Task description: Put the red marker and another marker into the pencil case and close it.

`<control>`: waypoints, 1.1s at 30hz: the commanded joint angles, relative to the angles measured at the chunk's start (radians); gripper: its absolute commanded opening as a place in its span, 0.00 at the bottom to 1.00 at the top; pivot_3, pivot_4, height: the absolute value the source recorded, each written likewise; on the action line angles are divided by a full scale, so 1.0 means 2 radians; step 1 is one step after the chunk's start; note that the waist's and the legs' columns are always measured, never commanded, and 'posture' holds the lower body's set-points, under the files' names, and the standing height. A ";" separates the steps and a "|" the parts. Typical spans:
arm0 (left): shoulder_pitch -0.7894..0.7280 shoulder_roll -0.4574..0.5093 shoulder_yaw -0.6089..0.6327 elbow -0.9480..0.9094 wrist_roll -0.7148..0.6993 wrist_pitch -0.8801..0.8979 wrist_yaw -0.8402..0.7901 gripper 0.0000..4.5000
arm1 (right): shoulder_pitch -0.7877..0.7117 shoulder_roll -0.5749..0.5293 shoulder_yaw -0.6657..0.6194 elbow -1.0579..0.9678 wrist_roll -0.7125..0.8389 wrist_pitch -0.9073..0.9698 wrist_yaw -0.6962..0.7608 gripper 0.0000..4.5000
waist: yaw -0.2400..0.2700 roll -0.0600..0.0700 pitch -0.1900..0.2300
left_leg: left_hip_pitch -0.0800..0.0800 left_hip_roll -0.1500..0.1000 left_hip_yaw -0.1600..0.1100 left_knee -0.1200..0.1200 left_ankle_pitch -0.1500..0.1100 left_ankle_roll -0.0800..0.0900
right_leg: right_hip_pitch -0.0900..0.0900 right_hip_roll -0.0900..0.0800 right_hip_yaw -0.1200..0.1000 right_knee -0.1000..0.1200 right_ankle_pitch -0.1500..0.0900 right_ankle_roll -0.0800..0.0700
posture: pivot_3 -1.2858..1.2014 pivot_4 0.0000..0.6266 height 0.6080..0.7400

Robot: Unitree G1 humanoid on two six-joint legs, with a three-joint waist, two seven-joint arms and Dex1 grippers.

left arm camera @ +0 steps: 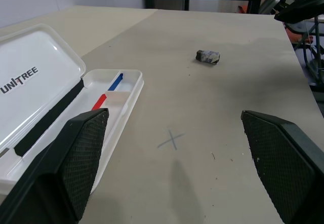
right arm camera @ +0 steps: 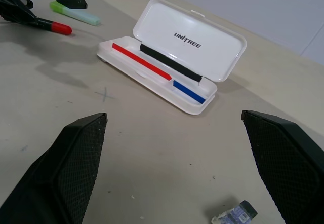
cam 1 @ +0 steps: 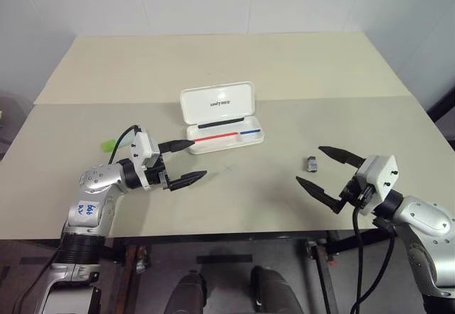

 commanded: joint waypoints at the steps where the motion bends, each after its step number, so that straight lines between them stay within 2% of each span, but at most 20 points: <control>1: -0.004 -0.001 0.001 -0.009 0.000 -0.003 -0.003 0.99 | -0.008 -0.007 -0.007 -0.015 0.008 -0.003 0.001 1.00 | 0.000 0.000 0.000 | 0.000 0.000 0.000 0.000 0.000 0.000 | 0.000 0.000 0.000 0.000 0.000 0.000 | 0.52 0.24 1.00; 11: -0.003 -0.009 0.005 0.000 0.018 -0.024 0.018 0.99 | -0.023 -0.010 0.007 -0.019 0.020 0.016 0.011 1.00 | 0.000 0.000 0.000 | 0.000 0.000 0.000 0.000 0.000 0.000 | 0.000 0.000 0.000 0.000 0.000 0.000 | 0.52 0.24 1.00; 16: -0.019 0.002 0.007 0.025 0.050 -0.048 0.037 0.62 | -0.046 -0.005 0.017 -0.001 0.014 0.012 0.019 1.00 | 0.000 0.000 0.000 | 0.000 0.000 0.000 0.000 0.000 0.000 | 0.000 0.000 0.000 0.000 0.000 0.000 | 0.52 0.24 1.00; 22: -0.085 0.012 -0.007 0.107 0.099 -0.059 0.053 0.62 | -0.065 0.005 0.036 0.005 0.011 0.010 0.018 1.00 | 0.001 -0.001 0.000 | 0.001 0.000 0.000 0.000 0.000 0.000 | 0.000 0.000 0.000 0.000 0.000 0.000 | 0.52 0.24 1.00; 29: -0.172 0.009 -0.047 0.228 0.136 -0.086 0.011 0.62 | -0.060 0.005 0.047 -0.013 0.016 0.015 0.020 1.00 | 0.001 -0.001 0.001 | 0.000 0.000 0.000 0.000 0.000 0.000 | 0.000 0.000 0.000 0.000 0.000 0.000 | 0.52 0.24 1.00; 33: -0.198 0.005 -0.058 0.276 0.148 -0.107 -0.009 0.62 | -0.056 0.008 0.054 -0.024 0.012 0.017 0.011 1.00 | 0.000 -0.001 0.001 | 0.000 0.000 0.000 0.000 0.000 0.000 | 0.000 0.000 0.000 0.000 0.000 0.000 | 0.52 0.24 1.00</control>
